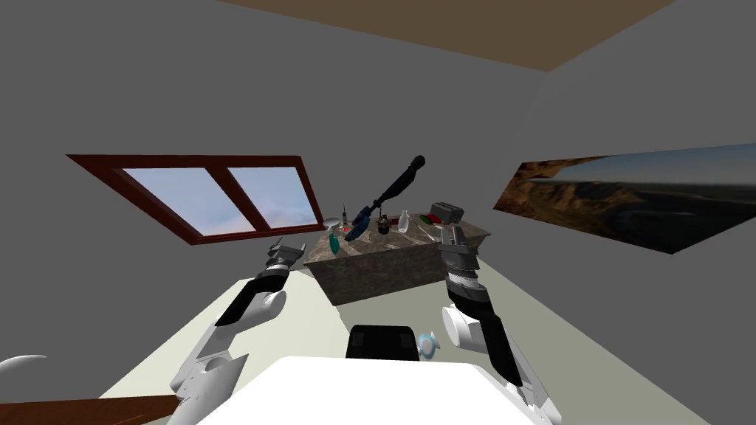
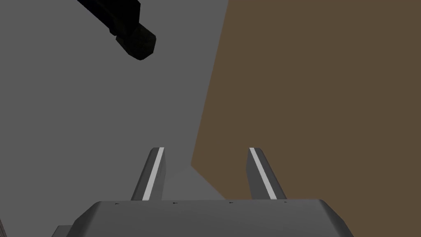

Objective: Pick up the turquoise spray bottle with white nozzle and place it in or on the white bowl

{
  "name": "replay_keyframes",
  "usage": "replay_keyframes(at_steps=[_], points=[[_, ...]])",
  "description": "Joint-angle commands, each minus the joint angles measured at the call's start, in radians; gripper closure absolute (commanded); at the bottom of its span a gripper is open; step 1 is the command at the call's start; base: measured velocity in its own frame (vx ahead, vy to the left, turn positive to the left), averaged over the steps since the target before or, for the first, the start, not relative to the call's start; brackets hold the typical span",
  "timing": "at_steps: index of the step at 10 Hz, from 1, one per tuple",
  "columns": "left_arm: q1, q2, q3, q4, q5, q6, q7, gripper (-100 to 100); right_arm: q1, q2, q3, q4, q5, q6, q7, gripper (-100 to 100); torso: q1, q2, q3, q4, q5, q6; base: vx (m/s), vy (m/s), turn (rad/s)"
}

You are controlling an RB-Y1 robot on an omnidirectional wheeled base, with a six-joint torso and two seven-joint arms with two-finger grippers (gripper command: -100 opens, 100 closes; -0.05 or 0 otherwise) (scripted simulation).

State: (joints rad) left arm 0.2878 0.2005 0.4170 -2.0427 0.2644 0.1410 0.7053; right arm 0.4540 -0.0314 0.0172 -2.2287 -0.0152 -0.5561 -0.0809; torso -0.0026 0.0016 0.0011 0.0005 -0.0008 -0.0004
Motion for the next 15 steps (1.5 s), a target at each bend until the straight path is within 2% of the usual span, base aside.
replay_keyframes(at_steps=[1, 2, 3, 4, 5, 6, 7, 8, 9, 10, 11, 12, 13, 14, 15], points=[[-0.012, 0.002, 0.04, 0.016, 0.028, 0.05, 0.045, -100, 0.0, 0.0, 0.0, 0.0, 0.0, 0.0, 0.0, 0, 0.0, 0.0, 0.0, 0.0, 0.0, 0.0, -0.012, -0.087, -0.125], [-0.012, 0.002, 0.04, 0.016, 0.028, 0.072, 0.045, -100, 0.0, 0.0, 0.0, 0.0, 0.0, 0.0, 0.0, 0, -0.002, 0.0, 0.0, 0.0, 0.0, 0.0, -0.013, -0.069, -0.043], [-0.027, 0.003, 0.073, 0.035, 0.051, 0.104, 0.081, -100, 0.0, 0.0, 0.0, 0.0, 0.0, 0.0, 0.0, 0, -0.001, 0.0, 0.0, 0.0, 0.0, 0.0, -0.018, -0.071, -0.098], [-0.027, 0.003, 0.073, 0.035, 0.051, 0.135, 0.081, -100, 0.0, 0.0, 0.0, 0.0, 0.0, 0.0, 0.0, 0, -0.001, 0.0, 0.0, 0.0, 0.0, 0.0, -0.014, -0.054, -0.054], [-0.042, 0.004, 0.105, 0.053, 0.075, 0.168, 0.115, -100, 0.0, 0.0, 0.0, 0.0, 0.0, 0.0, 0.0, 0, 0.0, 0.0, 0.0, 0.0, 0.0, 0.0, -0.009, -0.057, -0.111], [-0.042, 0.004, 0.105, 0.053, 0.075, 0.192, 0.115, -100, 0.0, 0.0, 0.0, 0.0, 0.0, 0.0, 0.0, 0, 0.0, 0.0, 0.0, 0.0, 0.0, 0.0, -0.002, -0.05, -0.043], [-0.057, 0.005, 0.136, 0.07, 0.099, 0.233, 0.148, -100, 0.0, 0.0, 0.0, 0.0, 0.0, 0.0, 0.0, 0, 0.001, 0.0, 0.0, 0.0, 0.0, 0.0, 0.001, -0.06, -0.088], [-0.057, 0.005, 0.136, 0.07, 0.099, 0.249, 0.148, -100, 0.0, 0.0, 0.0, 0.0, 0.0, 0.0, 0.0, 0, 0.0, -0.001, 0.0, 0.0, 0.0, 0.0, 0.004, -0.053, -0.048], [-0.071, 0.007, 0.167, 0.086, 0.122, 0.282, 0.179, -100, 0.0, 0.0, 0.0, 0.0, 0.0, 0.0, 0.0, 0, 0.0, -0.001, -0.001, 0.0, 0.0, 0.0, 0.015, -0.059, -0.082], [-0.071, 0.007, 0.167, 0.086, 0.122, 0.305, 0.179, -100, 0.0, 0.0, 0.0, 0.0, 0.0, 0.0, 0.0, 0, 0.0, -0.001, -0.001, 0.0, 0.0, 0.0, 0.009, -0.047, -0.049], [-0.085, 0.009, 0.196, 0.102, 0.146, 0.334, 0.208, -100, 0.0, 0.0, 0.0, 0.0, 0.0, 0.0, 0.0, 0, 0.001, -0.001, -0.001, 0.0, 0.0, 0.0, 0.01, -0.042, -0.081], [-0.085, 0.009, 0.196, 0.102, 0.146, 0.359, 0.208, -100, 0.0, 0.0, 0.0, 0.0, 0.0, 0.0, 0.0, 0, 0.001, -0.001, -0.001, 0.0, 0.0, 0.0, 0.013, -0.044, -0.052], [-0.098, 0.012, 0.224, 0.116, 0.169, 0.391, 0.235, -100, 0.0, 0.0, 0.0, 0.0, 0.0, 0.0, 0.0, 0, 0.001, -0.001, -0.001, 0.0, 0.0, 0.0, 0.011, -0.058, -0.086], [-0.098, 0.012, 0.224, 0.116, 0.169, 0.413, 0.235, -100, 0.0, 0.0, 0.0, 0.0, 0.0, 0.0, 0.0, 0, 0.0, -0.001, -0.001, 0.0, 0.0, 0.0, 0.011, -0.045, -0.044], [-0.111, 0.015, 0.251, 0.13, 0.192, 0.444, 0.26, -100, 0.0, 0.0, 0.0, 0.0, 0.0, 0.0, 0.0, 0, 0.001, -0.001, -0.001, 0.0, 0.0, 0.0, 0.016, -0.04, -0.067]])
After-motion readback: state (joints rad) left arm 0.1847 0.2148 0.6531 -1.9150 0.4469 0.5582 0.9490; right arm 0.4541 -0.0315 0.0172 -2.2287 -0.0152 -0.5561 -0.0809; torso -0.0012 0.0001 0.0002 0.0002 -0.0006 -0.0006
